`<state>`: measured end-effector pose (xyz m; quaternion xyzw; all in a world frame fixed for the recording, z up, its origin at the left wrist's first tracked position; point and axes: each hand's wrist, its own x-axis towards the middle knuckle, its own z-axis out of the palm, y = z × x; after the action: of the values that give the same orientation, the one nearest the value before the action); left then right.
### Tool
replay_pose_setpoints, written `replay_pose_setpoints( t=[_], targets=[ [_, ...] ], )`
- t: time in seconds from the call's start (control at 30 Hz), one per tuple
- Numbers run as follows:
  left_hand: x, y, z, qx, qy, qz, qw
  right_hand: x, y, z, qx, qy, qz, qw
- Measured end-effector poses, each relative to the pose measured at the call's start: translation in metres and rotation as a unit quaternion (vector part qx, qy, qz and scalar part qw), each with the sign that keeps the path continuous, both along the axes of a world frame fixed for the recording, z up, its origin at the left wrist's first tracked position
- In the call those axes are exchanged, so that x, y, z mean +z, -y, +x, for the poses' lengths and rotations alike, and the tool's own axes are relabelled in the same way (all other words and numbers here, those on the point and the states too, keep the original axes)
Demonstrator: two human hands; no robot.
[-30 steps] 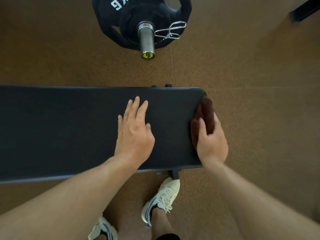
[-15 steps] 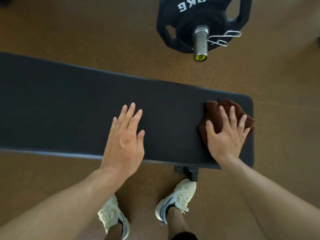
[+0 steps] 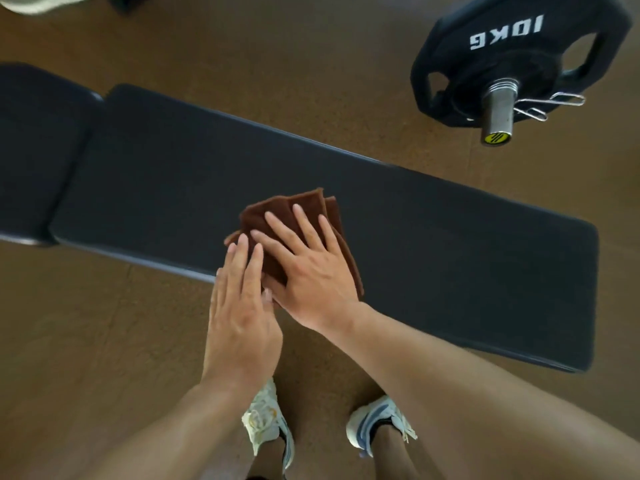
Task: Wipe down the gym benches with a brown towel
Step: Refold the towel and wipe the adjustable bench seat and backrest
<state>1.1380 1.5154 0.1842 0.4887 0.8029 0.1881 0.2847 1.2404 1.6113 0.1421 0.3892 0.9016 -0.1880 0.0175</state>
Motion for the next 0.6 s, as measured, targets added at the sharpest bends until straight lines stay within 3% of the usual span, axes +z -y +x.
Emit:
replay_pose_setpoints(
  t=[0.13,0.23,0.43,0.6],
  targets=[
    [0.005,0.026,-0.006,-0.025,-0.014,-0.025,0.999,0.000,-0.012,0.031,0.079,-0.004,-0.004,0.997],
    [0.005,0.025,-0.001,-0.059,-0.021,-0.028,0.998,0.002,-0.029,0.057,0.078,0.014,-0.008,0.997],
    [0.009,-0.017,0.036,-0.117,-0.005,-0.016,0.993,0.003,-0.074,0.070,-0.081,0.039,-0.027,0.996],
    [0.010,-0.047,0.086,-0.154,-0.004,-0.017,0.988,0.000,-0.099,0.145,-0.229,0.032,-0.025,0.972]
  ],
)
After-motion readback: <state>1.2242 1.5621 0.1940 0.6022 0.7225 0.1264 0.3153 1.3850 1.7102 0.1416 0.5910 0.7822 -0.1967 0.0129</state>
